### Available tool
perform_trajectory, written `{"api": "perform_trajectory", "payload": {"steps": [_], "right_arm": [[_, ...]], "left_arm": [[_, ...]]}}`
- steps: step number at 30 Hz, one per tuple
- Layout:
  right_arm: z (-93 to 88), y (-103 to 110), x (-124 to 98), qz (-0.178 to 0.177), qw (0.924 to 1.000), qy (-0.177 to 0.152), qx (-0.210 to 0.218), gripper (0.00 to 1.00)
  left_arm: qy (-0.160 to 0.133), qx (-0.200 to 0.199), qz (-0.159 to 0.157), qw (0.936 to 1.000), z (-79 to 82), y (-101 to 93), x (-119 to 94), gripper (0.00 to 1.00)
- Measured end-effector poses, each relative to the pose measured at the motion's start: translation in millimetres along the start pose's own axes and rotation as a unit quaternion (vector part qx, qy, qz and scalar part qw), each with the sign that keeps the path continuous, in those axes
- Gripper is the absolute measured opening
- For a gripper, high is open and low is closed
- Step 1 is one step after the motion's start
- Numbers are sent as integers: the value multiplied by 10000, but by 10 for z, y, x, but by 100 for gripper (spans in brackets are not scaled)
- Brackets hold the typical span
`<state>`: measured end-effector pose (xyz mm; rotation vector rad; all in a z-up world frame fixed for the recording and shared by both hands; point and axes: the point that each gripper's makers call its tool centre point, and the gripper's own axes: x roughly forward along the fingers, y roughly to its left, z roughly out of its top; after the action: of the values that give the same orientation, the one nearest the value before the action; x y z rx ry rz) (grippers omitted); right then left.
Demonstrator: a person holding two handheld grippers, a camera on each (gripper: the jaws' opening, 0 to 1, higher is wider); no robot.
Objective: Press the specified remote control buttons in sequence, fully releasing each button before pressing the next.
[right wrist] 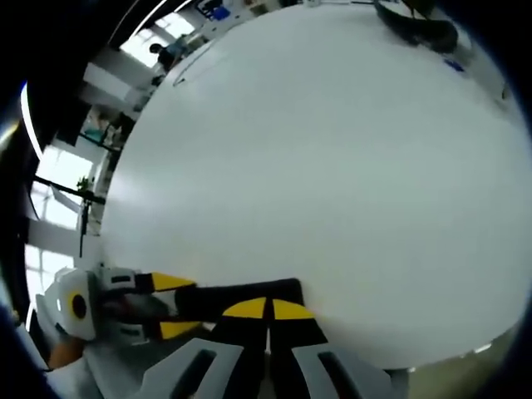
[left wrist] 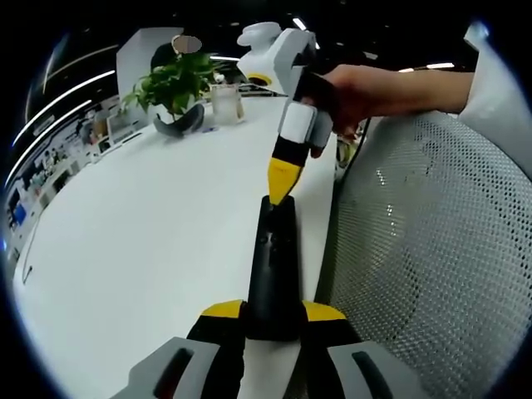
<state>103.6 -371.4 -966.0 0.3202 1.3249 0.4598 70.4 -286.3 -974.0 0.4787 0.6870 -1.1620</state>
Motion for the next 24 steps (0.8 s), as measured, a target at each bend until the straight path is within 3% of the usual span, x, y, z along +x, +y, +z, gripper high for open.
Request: {"api": "perform_trajectory", "payload": {"steps": [4, 14, 24], "right_arm": [[4, -5, -6, 106, 9997, 49, 212, 0], [-7, 133, 33, 180, 9995, 80, -250, 0], [-43, 117, 52, 227, 9993, 222, -210, 0]], "left_arm": [[-1, 9, 6, 10000, 0, 1, -2, 25], [-37, 28, -6, 10000, 0, -4, -8, 24], [-56, 37, -30, 10000, 0, -10, -5, 24]]}}
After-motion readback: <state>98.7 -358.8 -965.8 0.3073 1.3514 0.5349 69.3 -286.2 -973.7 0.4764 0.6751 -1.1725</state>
